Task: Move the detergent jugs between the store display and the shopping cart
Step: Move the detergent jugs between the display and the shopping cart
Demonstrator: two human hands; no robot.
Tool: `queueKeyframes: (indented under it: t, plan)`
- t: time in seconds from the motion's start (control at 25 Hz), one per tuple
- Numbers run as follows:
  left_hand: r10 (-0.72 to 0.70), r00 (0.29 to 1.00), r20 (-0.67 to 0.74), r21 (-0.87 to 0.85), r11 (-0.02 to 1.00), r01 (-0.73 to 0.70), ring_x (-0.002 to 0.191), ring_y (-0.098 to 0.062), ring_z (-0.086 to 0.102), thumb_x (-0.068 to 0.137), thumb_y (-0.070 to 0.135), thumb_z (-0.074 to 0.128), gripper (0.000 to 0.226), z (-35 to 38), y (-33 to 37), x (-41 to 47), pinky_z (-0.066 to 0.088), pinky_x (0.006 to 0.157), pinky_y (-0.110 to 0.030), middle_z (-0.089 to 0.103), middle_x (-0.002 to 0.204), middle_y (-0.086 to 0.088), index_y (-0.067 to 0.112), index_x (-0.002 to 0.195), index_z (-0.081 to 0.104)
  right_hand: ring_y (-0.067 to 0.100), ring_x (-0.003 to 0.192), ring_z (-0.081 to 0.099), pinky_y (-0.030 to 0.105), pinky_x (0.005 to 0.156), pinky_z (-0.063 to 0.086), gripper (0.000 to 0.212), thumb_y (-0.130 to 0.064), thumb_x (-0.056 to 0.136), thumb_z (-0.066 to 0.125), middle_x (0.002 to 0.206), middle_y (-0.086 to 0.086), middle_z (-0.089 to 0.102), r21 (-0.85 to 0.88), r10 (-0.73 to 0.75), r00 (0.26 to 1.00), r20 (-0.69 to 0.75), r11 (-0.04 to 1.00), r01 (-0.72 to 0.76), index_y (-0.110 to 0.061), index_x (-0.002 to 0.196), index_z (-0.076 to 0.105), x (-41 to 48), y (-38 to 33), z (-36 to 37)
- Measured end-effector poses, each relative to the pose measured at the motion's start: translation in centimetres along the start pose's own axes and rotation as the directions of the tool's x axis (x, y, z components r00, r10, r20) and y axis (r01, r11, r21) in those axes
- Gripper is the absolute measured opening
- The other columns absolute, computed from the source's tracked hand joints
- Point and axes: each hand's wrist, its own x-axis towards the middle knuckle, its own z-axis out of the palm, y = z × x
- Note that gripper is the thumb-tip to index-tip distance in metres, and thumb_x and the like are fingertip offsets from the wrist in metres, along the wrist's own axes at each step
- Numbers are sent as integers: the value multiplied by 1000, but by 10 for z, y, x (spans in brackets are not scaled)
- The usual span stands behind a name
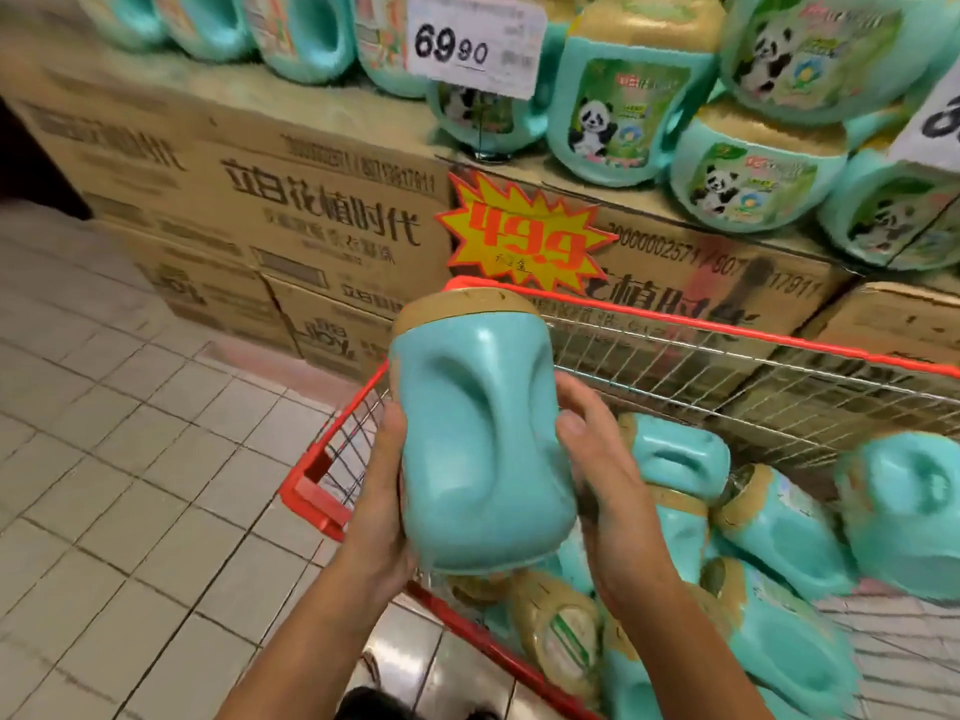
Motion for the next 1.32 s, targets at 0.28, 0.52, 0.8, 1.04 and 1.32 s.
queueKeyframes:
  t: [0.28, 0.52, 0.8, 1.04, 1.32]
  plan:
    - [344, 836, -428, 180, 939, -294, 118, -19, 62, 64, 66, 71, 95, -114, 79, -27, 51, 98, -41, 59, 137, -4, 19, 142, 47, 0, 98, 65, 16, 77, 50, 45, -36, 82, 67, 107, -19, 68, -108, -148, 967, 206, 979, 172, -29, 125, 55, 30, 8, 136]
    - [401, 846, -350, 179, 916, -360, 95, -28, 72, 58, 61, 82, 81, -234, 192, -43, 59, 74, -39, 72, 111, -14, 14, 121, 64, 31, 105, 63, 48, 93, 46, 35, -19, 81, 66, 117, 2, 69, 160, 2, 983, 186, 987, -32, -21, 116, 64, 72, 57, 280]
    - [473, 766, -436, 266, 880, -392, 86, -29, 74, 68, 46, 78, 59, -340, 284, -35, 59, 63, -35, 74, 104, -12, 20, 118, 64, 19, 86, 68, 33, 71, 56, 57, -44, 66, 79, 99, 2, 71, -18, -13, 928, 372, 1000, 21, -29, 118, 61, 123, 78, 419]
    - [512, 726, -459, 304, 858, -414, 88, -30, 74, 77, 40, 71, 48, -413, 355, 32, 59, 62, -34, 74, 106, -10, 24, 121, 62, 29, 82, 67, 36, 69, 59, 79, -41, 50, 85, 92, 17, 56, -60, 25, 902, 432, 998, 1, -31, 123, 57, 216, 85, 513]
    - [578, 754, -310, 388, 802, -455, 88, -26, 74, 74, 45, 76, 53, -469, 496, 166, 58, 61, -30, 74, 107, -7, 34, 123, 59, 43, 96, 67, 55, 76, 58, 88, -34, 46, 91, 106, 28, 57, 44, -33, 922, 387, 999, 17, -34, 126, 53, 375, 60, 619]
